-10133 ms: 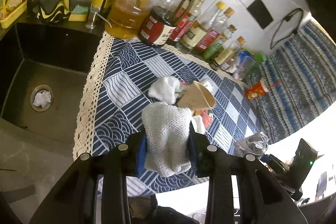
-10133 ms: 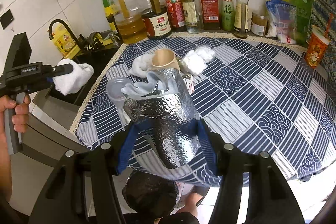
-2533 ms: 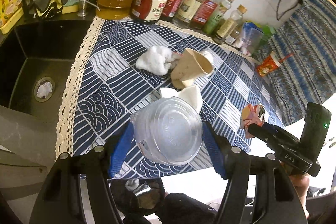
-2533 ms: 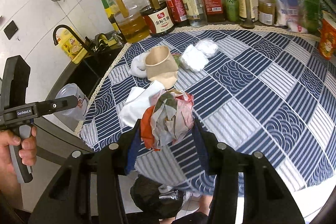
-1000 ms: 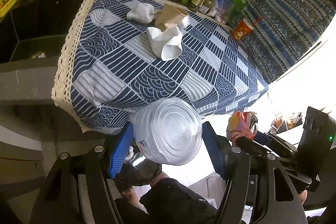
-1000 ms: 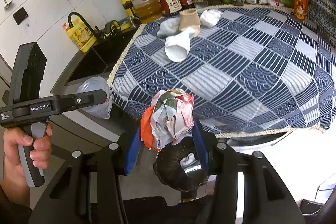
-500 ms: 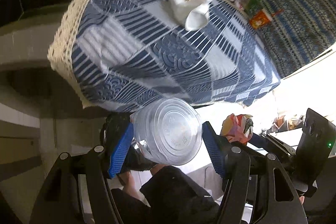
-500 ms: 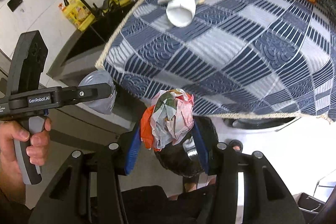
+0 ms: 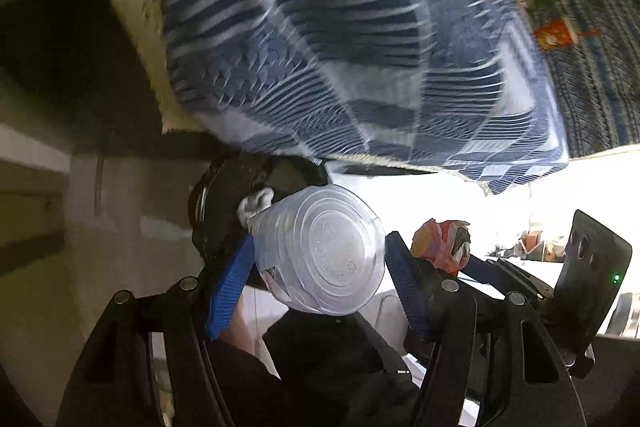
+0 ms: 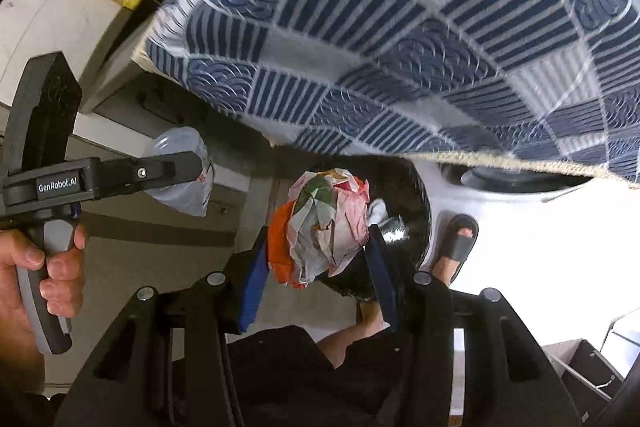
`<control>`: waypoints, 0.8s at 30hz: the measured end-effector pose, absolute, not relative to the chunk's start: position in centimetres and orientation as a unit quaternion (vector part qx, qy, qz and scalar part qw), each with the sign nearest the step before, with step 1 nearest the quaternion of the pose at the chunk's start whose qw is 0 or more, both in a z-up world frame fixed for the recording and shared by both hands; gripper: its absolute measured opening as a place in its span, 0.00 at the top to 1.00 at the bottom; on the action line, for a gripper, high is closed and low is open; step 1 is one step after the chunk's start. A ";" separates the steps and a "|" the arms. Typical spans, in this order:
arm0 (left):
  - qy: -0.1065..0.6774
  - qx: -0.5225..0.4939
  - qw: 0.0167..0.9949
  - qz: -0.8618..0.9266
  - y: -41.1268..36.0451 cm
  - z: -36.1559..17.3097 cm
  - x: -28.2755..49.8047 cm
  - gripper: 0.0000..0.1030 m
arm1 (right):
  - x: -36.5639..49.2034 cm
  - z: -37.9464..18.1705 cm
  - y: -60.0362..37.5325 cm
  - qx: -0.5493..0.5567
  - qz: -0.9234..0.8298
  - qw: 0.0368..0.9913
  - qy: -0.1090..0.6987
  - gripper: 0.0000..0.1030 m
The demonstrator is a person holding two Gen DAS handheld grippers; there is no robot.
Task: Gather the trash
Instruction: 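Lower both items over the black trash bin and open both tools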
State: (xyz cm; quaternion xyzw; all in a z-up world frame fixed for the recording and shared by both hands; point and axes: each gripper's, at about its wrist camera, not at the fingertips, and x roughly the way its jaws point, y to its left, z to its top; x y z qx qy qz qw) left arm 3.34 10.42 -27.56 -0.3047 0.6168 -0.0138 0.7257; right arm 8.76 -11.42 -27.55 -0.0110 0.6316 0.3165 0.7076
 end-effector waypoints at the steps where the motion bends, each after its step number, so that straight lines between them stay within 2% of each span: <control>1: 0.621 -0.308 0.721 -0.012 10.4 -28.1 3.3 0.37 | 8.8 -28.1 -11.3 -0.011 0.317 0.703 0.636 0.53; 12: 0.668 -0.330 0.667 0.005 10.6 -36.1 2.9 0.36 | 8.5 -35.5 -9.5 -0.024 0.324 0.646 0.691 0.53; 20: 0.682 -0.355 0.640 0.013 10.6 -40.4 3.0 0.36 | 8.5 -39.0 -9.7 -0.040 0.319 0.641 0.697 0.53; 23: 0.685 -0.361 0.632 0.021 10.8 -41.3 3.0 0.35 | 8.5 -39.7 -9.6 -0.046 0.318 0.638 0.700 0.50; 24: 0.692 -0.361 0.625 0.028 10.9 -41.8 3.0 0.35 | 8.5 -39.7 -9.6 -0.048 0.318 0.641 0.697 0.46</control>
